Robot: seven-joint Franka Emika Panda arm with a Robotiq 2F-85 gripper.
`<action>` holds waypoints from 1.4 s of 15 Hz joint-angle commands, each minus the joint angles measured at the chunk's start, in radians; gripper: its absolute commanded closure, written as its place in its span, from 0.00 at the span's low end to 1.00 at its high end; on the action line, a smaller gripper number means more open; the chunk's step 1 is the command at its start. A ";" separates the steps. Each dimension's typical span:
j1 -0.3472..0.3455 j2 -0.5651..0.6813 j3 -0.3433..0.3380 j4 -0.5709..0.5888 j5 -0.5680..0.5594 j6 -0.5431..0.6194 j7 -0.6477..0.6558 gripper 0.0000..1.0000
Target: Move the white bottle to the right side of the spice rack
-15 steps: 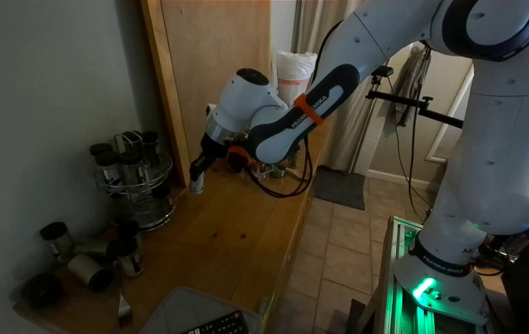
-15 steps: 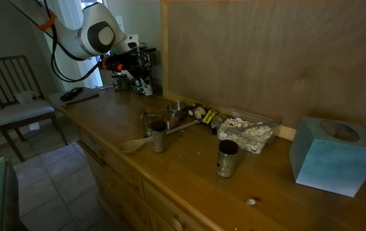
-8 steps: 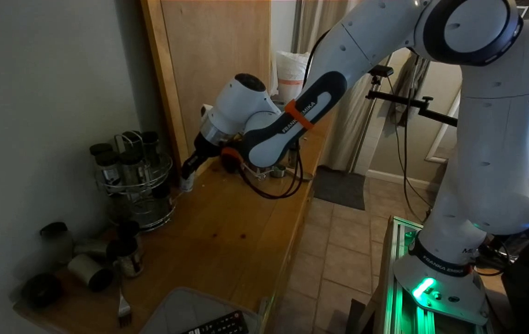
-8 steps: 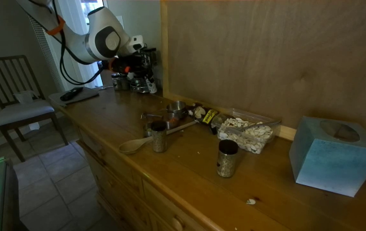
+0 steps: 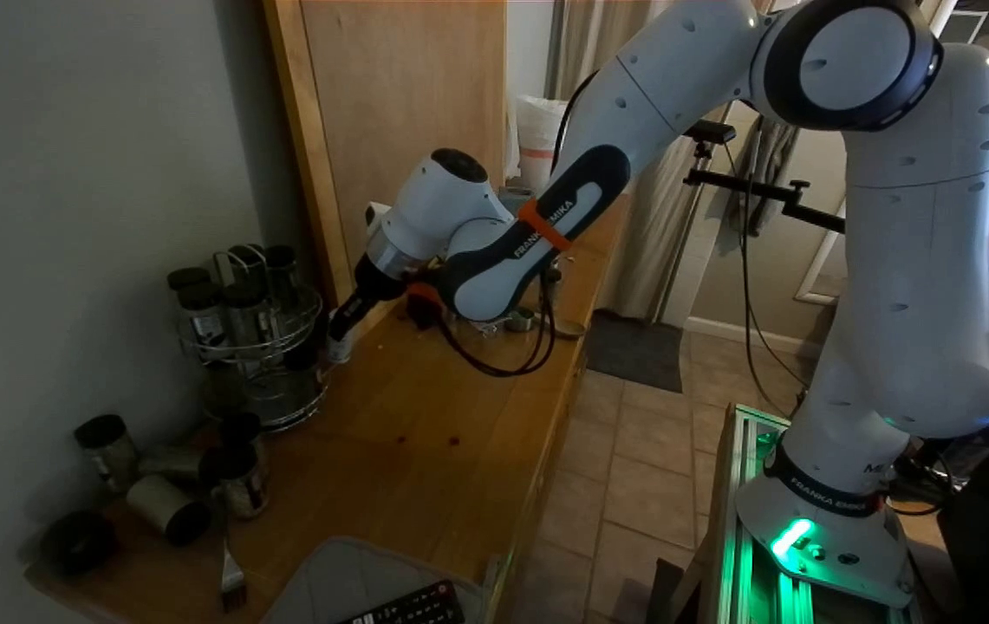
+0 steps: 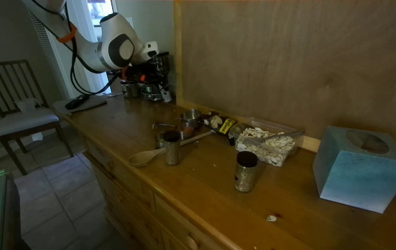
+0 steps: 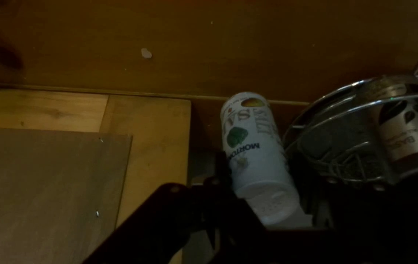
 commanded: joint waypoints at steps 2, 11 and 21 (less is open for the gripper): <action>0.012 0.046 -0.003 0.062 0.150 -0.011 -0.188 0.80; -0.020 0.077 0.052 0.162 0.299 -0.178 -0.403 0.80; -0.010 0.089 0.034 0.227 0.324 -0.307 -0.460 0.57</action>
